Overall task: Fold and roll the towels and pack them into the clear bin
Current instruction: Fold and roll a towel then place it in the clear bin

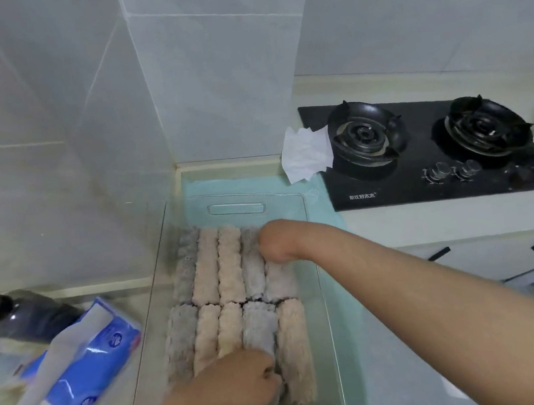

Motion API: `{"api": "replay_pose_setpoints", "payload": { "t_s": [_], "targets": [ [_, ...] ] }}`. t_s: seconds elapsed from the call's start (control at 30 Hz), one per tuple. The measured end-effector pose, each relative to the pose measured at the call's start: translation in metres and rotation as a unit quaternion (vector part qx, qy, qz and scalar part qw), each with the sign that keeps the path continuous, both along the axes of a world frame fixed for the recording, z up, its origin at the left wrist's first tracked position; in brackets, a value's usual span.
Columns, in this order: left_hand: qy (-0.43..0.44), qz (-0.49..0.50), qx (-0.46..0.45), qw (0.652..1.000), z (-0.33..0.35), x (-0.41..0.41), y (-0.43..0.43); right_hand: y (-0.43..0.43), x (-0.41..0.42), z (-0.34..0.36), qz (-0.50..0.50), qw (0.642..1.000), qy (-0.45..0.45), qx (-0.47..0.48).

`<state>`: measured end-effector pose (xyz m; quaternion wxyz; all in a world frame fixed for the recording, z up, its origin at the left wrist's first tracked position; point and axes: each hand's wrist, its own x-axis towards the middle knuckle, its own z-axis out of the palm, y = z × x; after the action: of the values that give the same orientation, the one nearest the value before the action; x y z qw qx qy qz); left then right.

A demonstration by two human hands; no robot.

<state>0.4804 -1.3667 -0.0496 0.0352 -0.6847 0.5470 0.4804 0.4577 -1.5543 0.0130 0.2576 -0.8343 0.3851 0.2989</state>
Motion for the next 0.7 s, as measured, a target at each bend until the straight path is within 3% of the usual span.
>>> {"api": "replay_pose_setpoints", "payload": {
  "t_s": [0.13,0.23,0.37,0.43,0.53,0.7],
  "targets": [
    [-0.018,0.040,0.024,0.999,0.000,-0.034,-0.020,-0.012,0.004,-0.014,0.134,0.989,0.058,0.002],
    [-0.021,0.113,0.055,0.992,0.001,-0.048,-0.034,-0.008,0.003,-0.035,0.258,0.953,0.156,-0.010],
    [-0.041,0.302,-0.060,0.951,-0.008,-0.056,-0.053,-0.011,0.001,-0.040,0.343,0.922,0.176,-0.049],
    [-0.047,0.322,-0.073,0.943,-0.018,-0.057,-0.064,-0.018,0.007,-0.036,0.349,0.919,0.179,-0.041],
    [-0.011,0.321,-0.016,0.947,-0.021,-0.056,-0.074,-0.029,0.014,-0.024,0.325,0.931,0.140,-0.085],
    [0.021,0.307,-0.024,0.951,-0.016,-0.055,-0.076,-0.033,0.016,-0.029,0.367,0.908,0.165,-0.117]
  ]
}}
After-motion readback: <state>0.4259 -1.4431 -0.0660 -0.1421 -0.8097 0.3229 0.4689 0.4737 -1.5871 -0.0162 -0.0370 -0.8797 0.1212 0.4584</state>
